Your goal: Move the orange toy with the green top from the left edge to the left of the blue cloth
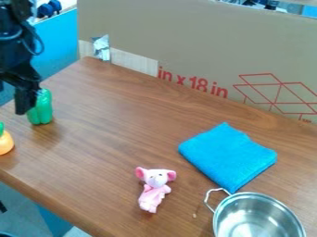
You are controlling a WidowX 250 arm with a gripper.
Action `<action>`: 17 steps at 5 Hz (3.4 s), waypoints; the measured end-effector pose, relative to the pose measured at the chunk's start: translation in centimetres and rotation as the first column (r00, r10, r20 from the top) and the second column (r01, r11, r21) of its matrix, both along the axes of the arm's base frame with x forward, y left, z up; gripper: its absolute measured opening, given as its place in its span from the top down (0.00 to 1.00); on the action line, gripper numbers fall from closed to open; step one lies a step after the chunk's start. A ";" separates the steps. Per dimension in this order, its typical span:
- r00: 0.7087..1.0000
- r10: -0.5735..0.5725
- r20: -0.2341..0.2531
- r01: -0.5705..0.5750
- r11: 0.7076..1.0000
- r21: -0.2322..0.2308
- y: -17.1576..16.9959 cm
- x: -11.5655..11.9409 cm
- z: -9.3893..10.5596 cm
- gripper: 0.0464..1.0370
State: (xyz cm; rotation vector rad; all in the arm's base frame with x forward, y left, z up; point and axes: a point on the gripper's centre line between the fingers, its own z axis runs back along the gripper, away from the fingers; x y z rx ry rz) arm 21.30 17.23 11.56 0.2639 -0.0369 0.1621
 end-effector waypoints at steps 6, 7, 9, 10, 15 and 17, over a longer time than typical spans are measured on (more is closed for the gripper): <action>0.994 0.011 -0.107 -0.024 0.992 -0.122 4.4 -0.6 -6.1 0.04; 0.994 0.036 -0.102 -0.049 0.991 -0.128 4.9 -0.8 -6.4 0.10; 0.998 0.035 -0.045 -0.041 0.989 -0.145 4.4 -0.7 -5.8 0.41; 0.999 0.020 -0.039 -0.025 0.989 -0.146 3.6 -0.9 -5.5 0.41; 0.867 -0.480 0.135 0.495 0.861 -0.118 -10.9 9.1 -0.1 0.41; 0.814 -0.571 0.106 0.581 0.804 -0.130 -13.6 12.5 -2.1 0.41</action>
